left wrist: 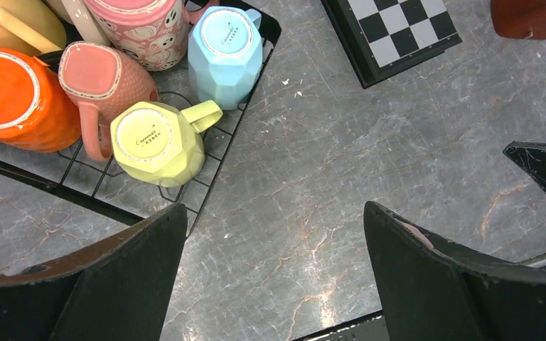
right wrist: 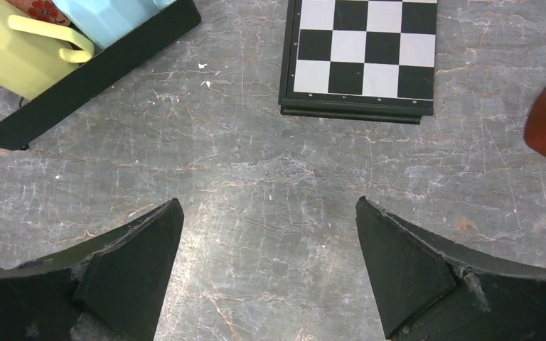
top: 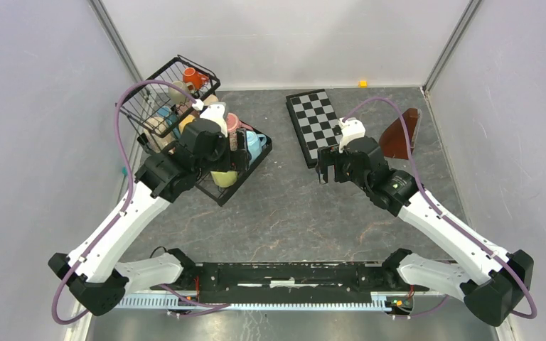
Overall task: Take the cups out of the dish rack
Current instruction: Unload the cup from the dish rack.
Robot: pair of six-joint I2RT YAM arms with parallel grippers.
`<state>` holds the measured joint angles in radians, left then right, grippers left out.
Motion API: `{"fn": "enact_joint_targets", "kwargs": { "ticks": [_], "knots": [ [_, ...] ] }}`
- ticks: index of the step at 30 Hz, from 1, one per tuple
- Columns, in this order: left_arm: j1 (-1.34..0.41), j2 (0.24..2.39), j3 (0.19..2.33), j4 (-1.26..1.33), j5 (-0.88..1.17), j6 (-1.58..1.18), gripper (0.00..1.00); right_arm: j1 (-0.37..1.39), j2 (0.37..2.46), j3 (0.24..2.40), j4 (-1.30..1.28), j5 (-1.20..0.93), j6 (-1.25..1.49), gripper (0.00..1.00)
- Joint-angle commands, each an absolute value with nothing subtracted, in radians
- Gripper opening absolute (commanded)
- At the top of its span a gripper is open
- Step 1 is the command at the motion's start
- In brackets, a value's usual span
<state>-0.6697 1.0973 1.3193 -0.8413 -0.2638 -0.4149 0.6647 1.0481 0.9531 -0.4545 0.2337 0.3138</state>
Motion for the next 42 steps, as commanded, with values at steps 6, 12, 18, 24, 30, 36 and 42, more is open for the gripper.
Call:
{"fn": "enact_joint_targets", "kwargs": {
  "ticks": [6, 12, 18, 24, 30, 36, 42],
  "knots": [
    [-0.668, 1.129, 1.358, -0.85, -0.326, -0.486, 1.0, 0.661, 1.038, 0.957, -0.431, 0.236, 0.289, 0.98],
    [-0.668, 1.158, 1.361, -0.851, -0.35, -0.513, 1.0, 0.661, 1.028, 0.943, -0.421, 0.233, 0.283, 0.98],
    [-0.666, 1.197, 1.372, -0.907, -0.46, -0.574, 1.0, 0.66, 1.029, 0.925, -0.406, 0.204, 0.285, 0.98],
    [-0.589, 1.221, 1.341, -0.987, -0.558, -0.711, 1.0, 0.661, 1.026, 0.904, -0.396, 0.171, 0.286, 0.98],
    [-0.523, 1.289, 1.32, -1.02, -0.59, -0.933, 1.0, 0.66, 1.028, 0.89, -0.388, 0.146, 0.284, 0.98],
    [-0.496, 1.405, 1.358, -1.056, -0.617, -1.078, 1.0, 0.66, 1.01, 0.872, -0.384, 0.118, 0.287, 0.98],
    [-0.465, 1.507, 1.403, -1.042, -0.618, -1.094, 1.0, 0.661, 0.989, 0.861, -0.395, 0.111, 0.283, 0.98]
  ]
}}
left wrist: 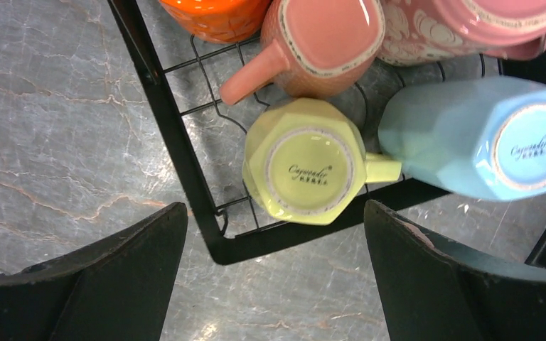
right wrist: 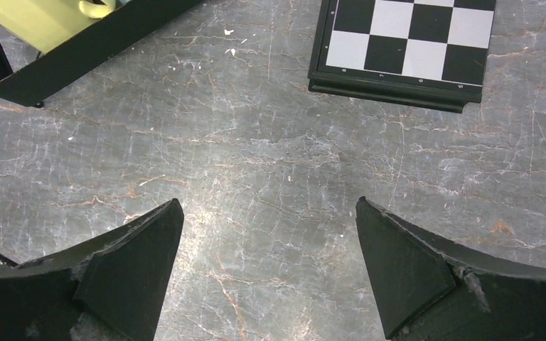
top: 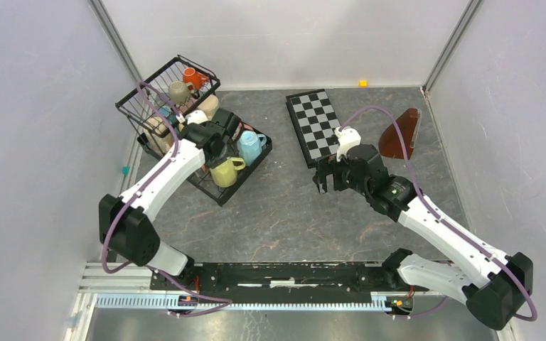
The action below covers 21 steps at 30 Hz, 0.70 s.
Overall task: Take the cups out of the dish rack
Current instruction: Unload the cup from the dish rack.
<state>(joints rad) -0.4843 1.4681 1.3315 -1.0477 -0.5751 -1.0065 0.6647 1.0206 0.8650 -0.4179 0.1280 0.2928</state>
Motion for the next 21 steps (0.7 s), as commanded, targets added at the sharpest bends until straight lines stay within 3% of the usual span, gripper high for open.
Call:
{"fn": "enact_joint_targets", "kwargs": {
  "ticks": [1, 21],
  "knots": [
    [-0.461, 1.521, 1.411, -1.039, -0.61, -1.094, 1.0, 0.66, 0.986, 0.858, -0.394, 0.109, 0.282, 0.98],
    [-0.441, 1.688, 1.444, -1.061, -0.583, -1.213, 1.0, 0.66, 1.006, 0.834, -0.341, 0.04, 0.266, 0.98]
  ]
}}
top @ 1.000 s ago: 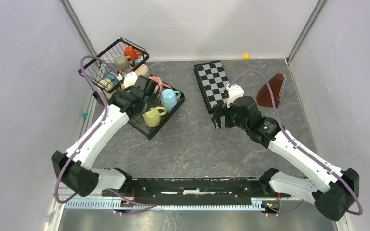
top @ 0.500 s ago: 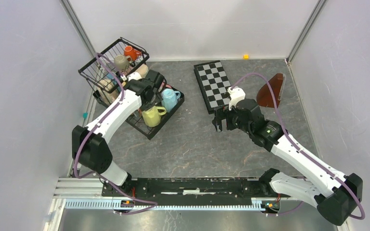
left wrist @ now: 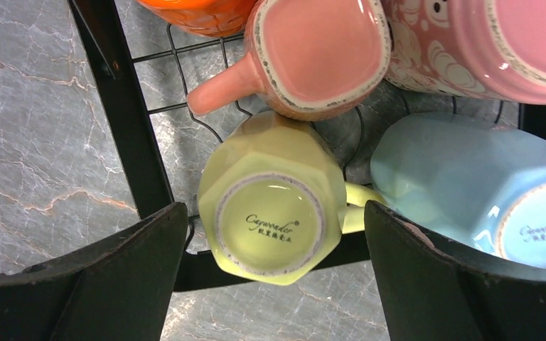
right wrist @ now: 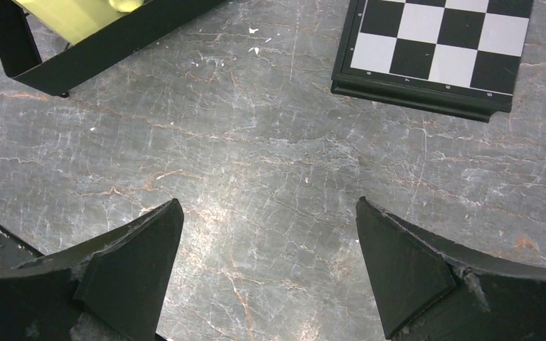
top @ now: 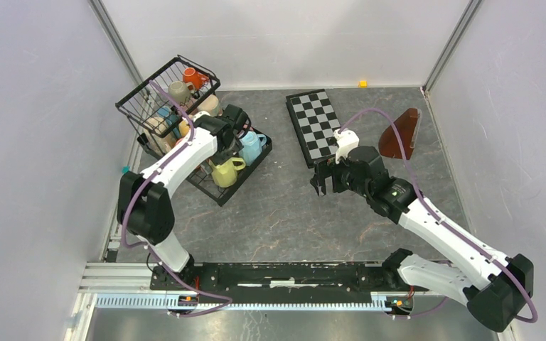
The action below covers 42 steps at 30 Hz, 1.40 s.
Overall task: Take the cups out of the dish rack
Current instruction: Unload the cup from the dish rack.
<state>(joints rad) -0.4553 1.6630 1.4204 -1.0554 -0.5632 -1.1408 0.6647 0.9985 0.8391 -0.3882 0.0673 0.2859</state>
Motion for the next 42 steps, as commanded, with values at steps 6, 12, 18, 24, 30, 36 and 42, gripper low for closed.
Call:
{"fn": "enact_joint_targets", "kwargs": {
  "ticks": [6, 12, 18, 24, 30, 36, 42],
  "knots": [
    [-0.43, 1.727, 1.44, -1.051, -0.579, -1.197, 1.0, 0.66, 1.021, 0.824, -0.314, 0.008, 0.257, 0.98],
    [-0.427, 1.743, 1.42, -1.028, -0.552, -1.161, 1.0, 0.661, 1.041, 0.818, -0.313, 0.005, 0.248, 0.98],
    [-0.427, 1.734, 1.377, -1.012, -0.522, -1.14, 1.0, 0.662, 1.058, 0.803, -0.295, 0.003, 0.25, 0.98],
    [-0.427, 1.715, 1.328, -0.976, -0.497, -1.111, 1.0, 0.664, 1.063, 0.776, -0.268, -0.025, 0.262, 0.98],
    [-0.426, 1.674, 1.338, -0.976, -0.53, -1.046, 0.86, 0.666, 1.058, 0.77, -0.264, -0.02, 0.263, 0.98],
    [-0.427, 1.611, 1.352, -0.962, -0.526, -0.934, 0.56, 0.669, 1.064, 0.77, -0.251, -0.029, 0.267, 0.98],
    [-0.427, 1.565, 1.358, -0.943, -0.503, -0.842, 0.27, 0.674, 1.074, 0.767, -0.223, -0.041, 0.282, 0.98]
  ]
}}
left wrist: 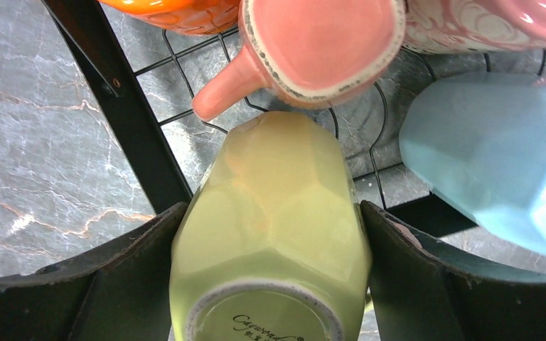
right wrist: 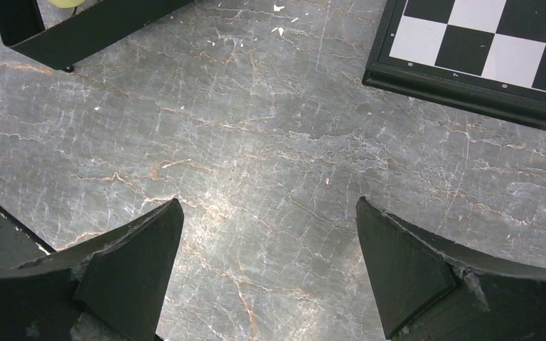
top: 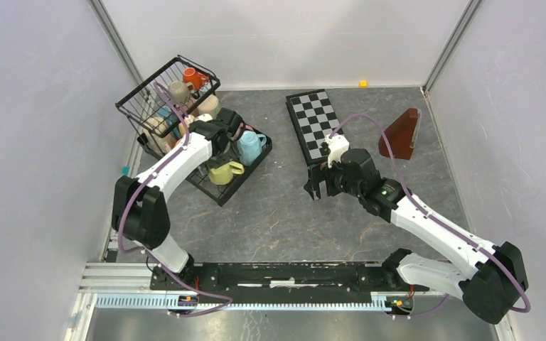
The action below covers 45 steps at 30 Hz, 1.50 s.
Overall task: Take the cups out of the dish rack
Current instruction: Unload the cup from the dish rack, then place the cup at the center of the board.
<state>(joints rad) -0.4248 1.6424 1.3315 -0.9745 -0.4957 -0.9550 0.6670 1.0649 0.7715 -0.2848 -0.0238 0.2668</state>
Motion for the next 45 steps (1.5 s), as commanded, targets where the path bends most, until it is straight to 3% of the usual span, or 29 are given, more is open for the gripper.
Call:
{"fn": "enact_joint_targets", "kwargs": {
  "ticks": [1, 14, 26, 35, 45],
  "knots": [
    [-0.426, 1.563, 1.359, -0.943, -0.494, -0.828, 0.25, 0.674, 1.076, 0.769, -0.217, -0.048, 0.288, 0.98],
    [-0.418, 1.505, 1.455, -0.988, -0.358, -0.671, 0.08, 0.675, 1.119, 0.735, 0.086, -0.284, 0.489, 0.98],
    [-0.416, 1.447, 1.565, -1.008, -0.04, -0.57, 0.06, 0.674, 1.219, 0.718, 0.403, -0.429, 0.685, 0.98],
    [-0.415, 1.457, 1.584, -0.936, 0.214, -0.774, 0.06, 0.675, 1.232, 0.592, 0.761, -0.407, 0.815, 0.98],
    [-0.415, 1.45, 1.557, -0.843, 0.333, -1.013, 0.05, 0.674, 1.312, 0.517, 1.058, -0.354, 0.84, 0.96]
  ]
}}
